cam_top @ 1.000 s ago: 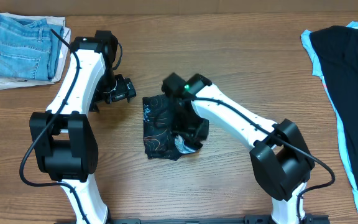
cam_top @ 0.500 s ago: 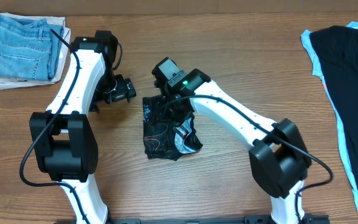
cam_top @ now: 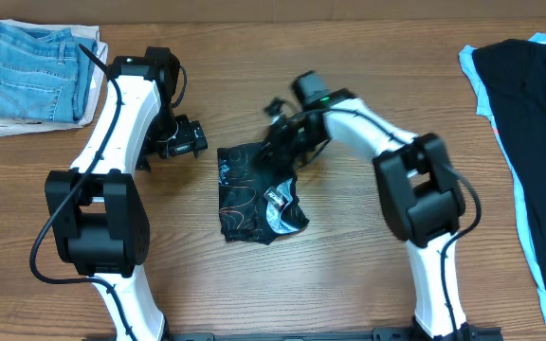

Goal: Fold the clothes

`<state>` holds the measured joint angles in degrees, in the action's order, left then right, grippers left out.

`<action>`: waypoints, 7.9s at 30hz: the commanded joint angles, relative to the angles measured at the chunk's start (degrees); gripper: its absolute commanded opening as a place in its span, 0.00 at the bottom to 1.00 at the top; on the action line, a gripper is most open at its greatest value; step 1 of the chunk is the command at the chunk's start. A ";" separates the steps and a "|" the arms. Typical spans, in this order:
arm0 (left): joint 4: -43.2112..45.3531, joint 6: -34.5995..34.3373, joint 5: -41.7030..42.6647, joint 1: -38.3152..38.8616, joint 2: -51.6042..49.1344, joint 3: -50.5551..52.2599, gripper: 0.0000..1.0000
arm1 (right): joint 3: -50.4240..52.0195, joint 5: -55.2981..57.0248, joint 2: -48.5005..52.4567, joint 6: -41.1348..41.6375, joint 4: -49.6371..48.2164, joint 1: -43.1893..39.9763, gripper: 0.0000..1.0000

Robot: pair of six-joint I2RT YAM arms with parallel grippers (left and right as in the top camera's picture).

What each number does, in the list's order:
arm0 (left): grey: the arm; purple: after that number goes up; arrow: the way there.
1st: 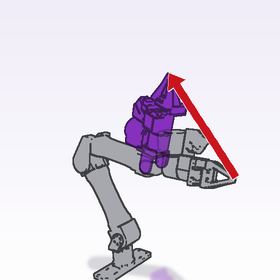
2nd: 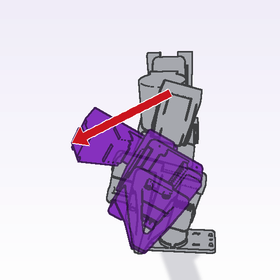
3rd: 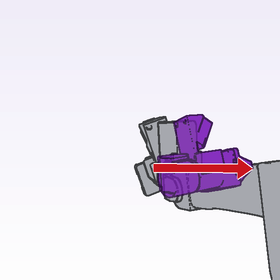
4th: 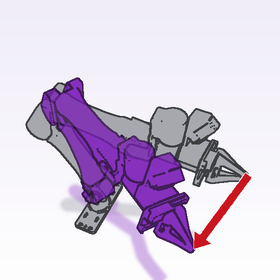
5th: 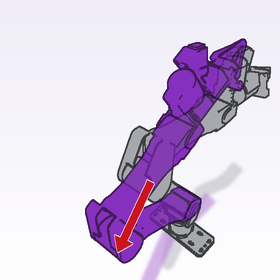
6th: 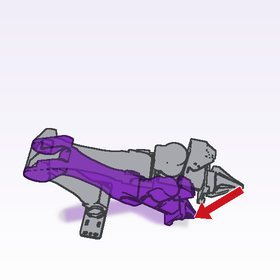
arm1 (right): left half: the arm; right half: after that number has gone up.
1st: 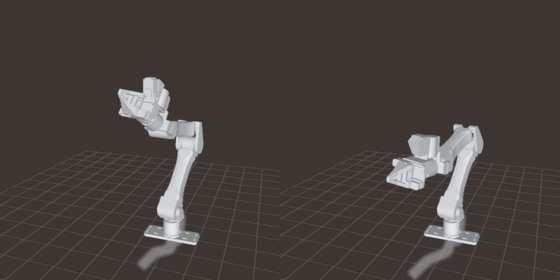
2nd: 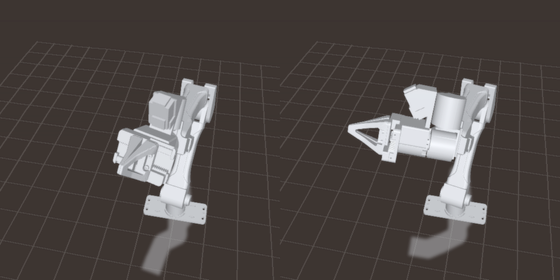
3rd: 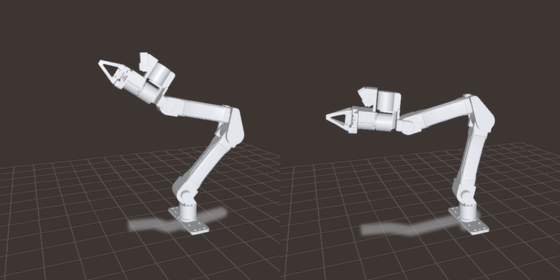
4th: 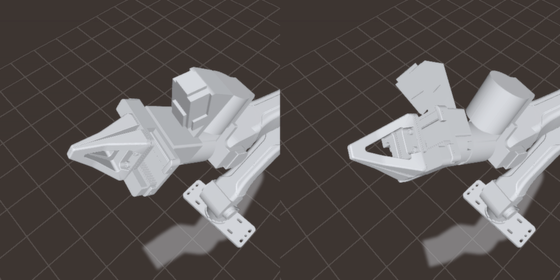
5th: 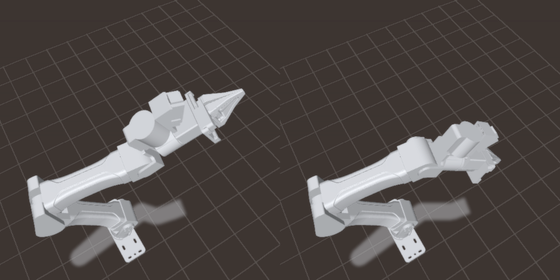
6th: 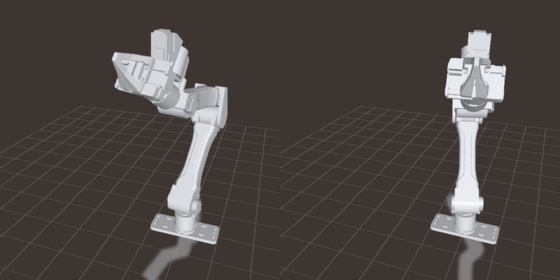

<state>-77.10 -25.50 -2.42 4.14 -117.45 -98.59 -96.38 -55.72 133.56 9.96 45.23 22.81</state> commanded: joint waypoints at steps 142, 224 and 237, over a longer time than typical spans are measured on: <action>1.09 14.05 16.74 -17.77 0.11 0.20 1.00 | 12.41 21.00 -37.75 20.63 7.48 1.68 1.00; 34.23 28.50 35.67 6.80 -8.39 25.83 0.32 | 0.15 28.41 -40.83 6.29 32.96 -43.12 1.00; 41.16 23.61 30.32 2.78 -8.39 22.29 0.04 | 0.31 28.63 -40.83 6.25 33.33 -43.12 1.00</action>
<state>-39.33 1.39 40.80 9.47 -121.58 -75.37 -94.61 -26.76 94.76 16.64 78.59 -20.25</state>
